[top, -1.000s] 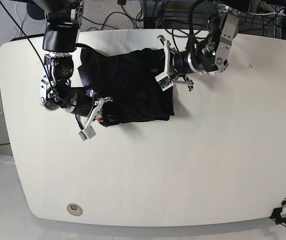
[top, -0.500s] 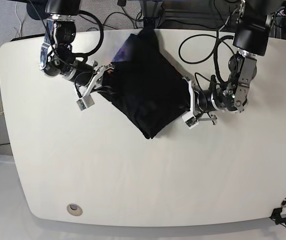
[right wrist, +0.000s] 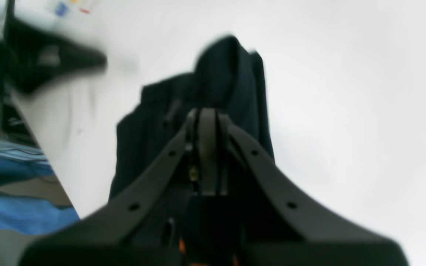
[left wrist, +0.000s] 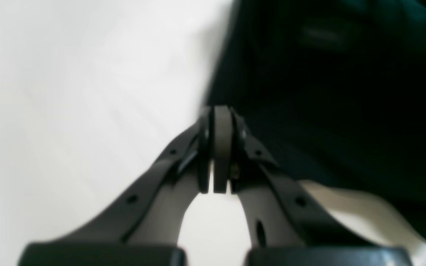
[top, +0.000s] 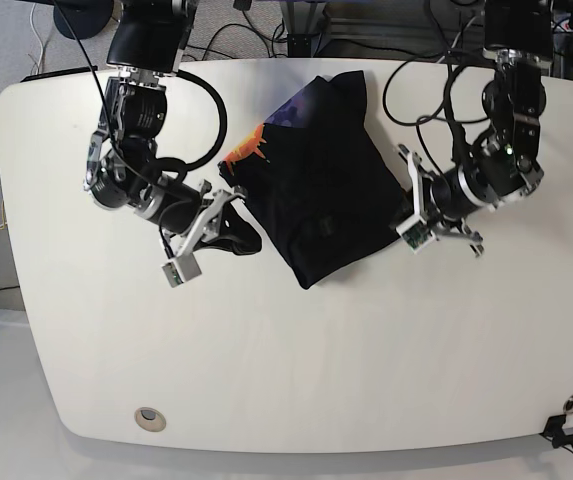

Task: Fold the T-shirt properly
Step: 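Grasp the folded bundle with both grippers and rotate it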

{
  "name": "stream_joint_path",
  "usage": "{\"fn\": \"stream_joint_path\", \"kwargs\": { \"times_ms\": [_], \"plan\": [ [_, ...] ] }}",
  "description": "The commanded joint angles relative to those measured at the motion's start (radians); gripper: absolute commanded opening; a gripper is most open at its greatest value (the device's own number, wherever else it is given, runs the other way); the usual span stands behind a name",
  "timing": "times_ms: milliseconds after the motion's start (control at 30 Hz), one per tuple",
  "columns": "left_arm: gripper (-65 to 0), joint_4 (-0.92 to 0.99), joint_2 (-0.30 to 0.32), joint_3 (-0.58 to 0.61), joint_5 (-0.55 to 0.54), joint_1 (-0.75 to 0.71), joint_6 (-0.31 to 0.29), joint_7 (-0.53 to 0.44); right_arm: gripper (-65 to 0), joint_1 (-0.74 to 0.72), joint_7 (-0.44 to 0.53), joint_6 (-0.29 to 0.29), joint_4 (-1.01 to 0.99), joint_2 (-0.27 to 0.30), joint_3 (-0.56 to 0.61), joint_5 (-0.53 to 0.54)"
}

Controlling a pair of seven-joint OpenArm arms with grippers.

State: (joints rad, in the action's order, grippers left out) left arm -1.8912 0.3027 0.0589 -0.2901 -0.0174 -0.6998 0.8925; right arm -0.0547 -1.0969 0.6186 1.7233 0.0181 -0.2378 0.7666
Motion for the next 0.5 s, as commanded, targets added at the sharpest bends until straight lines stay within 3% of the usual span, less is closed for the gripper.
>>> {"fn": "stream_joint_path", "kwargs": {
  "times_ms": [0, 233, 467],
  "plan": [
    [-65.0, -0.06, -0.026, -0.029, -0.018, -0.094, 0.002, -0.013, -65.0, -0.089, 0.011, 0.01, -0.108, -0.01, -0.002, 0.015],
    [-65.0, -0.061, -0.112, -0.043, -0.014, -0.301, 0.002, -0.059, -65.0, -0.145, 0.047, 0.011, -0.279, -0.011, -0.002, 0.014],
    [-65.0, 0.1, -0.133, -0.04, -0.011, -0.204, 0.002, -0.066, -65.0, -0.072, 0.137, 0.011, -0.377, -0.005, -0.001, 0.009]
  ]
}}
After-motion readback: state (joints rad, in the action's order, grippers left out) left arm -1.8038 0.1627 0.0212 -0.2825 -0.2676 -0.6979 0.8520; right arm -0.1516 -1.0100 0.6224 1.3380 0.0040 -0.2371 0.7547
